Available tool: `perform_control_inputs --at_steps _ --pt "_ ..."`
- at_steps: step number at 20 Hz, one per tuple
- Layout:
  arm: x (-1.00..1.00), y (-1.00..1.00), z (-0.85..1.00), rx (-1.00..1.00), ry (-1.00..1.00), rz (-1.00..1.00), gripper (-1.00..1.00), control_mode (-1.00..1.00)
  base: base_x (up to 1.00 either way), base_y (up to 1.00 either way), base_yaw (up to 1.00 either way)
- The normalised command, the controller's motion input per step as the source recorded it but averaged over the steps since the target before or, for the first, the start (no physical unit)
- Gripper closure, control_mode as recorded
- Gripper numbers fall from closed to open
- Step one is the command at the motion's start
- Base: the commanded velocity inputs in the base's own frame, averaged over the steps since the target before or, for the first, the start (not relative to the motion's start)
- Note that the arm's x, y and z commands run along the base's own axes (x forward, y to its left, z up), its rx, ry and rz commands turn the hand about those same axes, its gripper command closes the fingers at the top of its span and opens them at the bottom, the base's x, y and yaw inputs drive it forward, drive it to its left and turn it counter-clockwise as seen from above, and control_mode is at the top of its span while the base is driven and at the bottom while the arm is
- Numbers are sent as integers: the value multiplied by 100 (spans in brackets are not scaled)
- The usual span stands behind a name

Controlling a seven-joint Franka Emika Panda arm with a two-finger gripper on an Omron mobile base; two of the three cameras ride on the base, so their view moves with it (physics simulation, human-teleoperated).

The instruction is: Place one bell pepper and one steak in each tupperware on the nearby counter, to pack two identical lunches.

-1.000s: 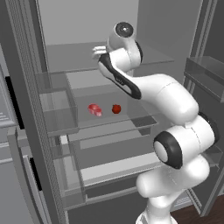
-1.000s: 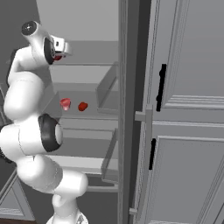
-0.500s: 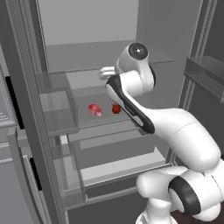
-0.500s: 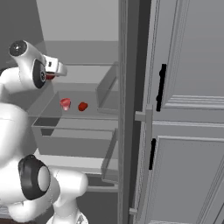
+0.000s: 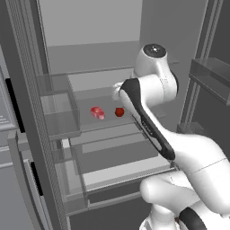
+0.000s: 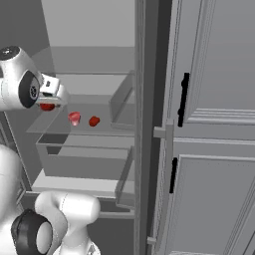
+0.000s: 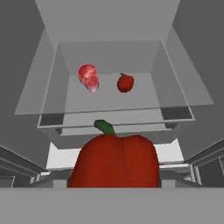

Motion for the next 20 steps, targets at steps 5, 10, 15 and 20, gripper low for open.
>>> perform_control_inputs --at_steps 5,10,15,20 --pt "-58 -30 -15 -13 24 0 100 -100 0 0 0" --pt "-23 -21 -16 -4 38 0 100 -100 0 0 0" --pt "-76 -13 -72 -1 10 0 100 -100 0 0 0" --pt "-87 -34 -51 0 3 -3 100 -100 0 0 0"
